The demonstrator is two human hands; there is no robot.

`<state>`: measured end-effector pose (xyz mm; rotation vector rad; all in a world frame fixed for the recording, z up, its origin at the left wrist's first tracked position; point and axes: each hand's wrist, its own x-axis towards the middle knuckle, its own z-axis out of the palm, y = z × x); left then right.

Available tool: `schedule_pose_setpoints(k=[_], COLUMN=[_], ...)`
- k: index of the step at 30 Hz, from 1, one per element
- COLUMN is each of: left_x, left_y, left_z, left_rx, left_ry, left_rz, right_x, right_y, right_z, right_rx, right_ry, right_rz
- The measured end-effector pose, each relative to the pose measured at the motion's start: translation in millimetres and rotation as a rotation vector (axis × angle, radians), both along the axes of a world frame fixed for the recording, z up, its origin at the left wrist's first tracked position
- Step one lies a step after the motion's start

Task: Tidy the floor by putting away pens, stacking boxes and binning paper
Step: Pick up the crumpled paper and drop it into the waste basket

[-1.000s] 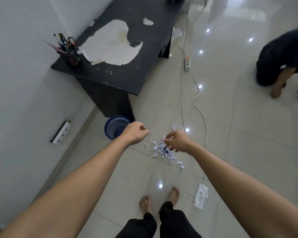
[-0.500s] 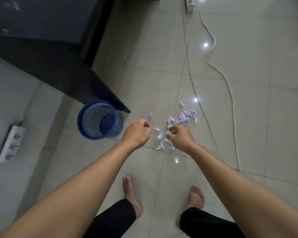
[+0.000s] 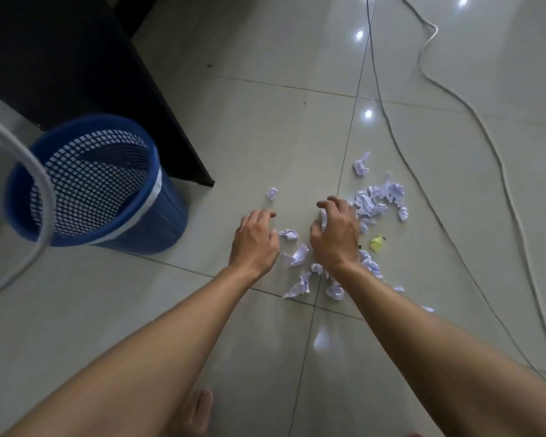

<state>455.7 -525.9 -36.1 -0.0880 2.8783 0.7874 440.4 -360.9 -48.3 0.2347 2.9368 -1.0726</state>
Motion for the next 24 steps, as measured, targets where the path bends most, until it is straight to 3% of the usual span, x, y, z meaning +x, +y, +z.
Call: schedule_pose_setpoints(k=[6,18,24], left_x=[1,56,78], left_y=[7,33,33], left_z=[-49,-79,-84], left_rx=[0.007,-0.137,-0.061], left_ry=[0.160,-0.161,0.067], left_rz=[0.012,-0.110,-0.093], right_x=[3,87,80], right_y=[-14,45,46], right_z=[-34,-78,-75], right_rx=[0.119,0.492,0.419], right_ry=[0.038,-0.108,-0.018], right_rz=[-0.005,0.198,0.202])
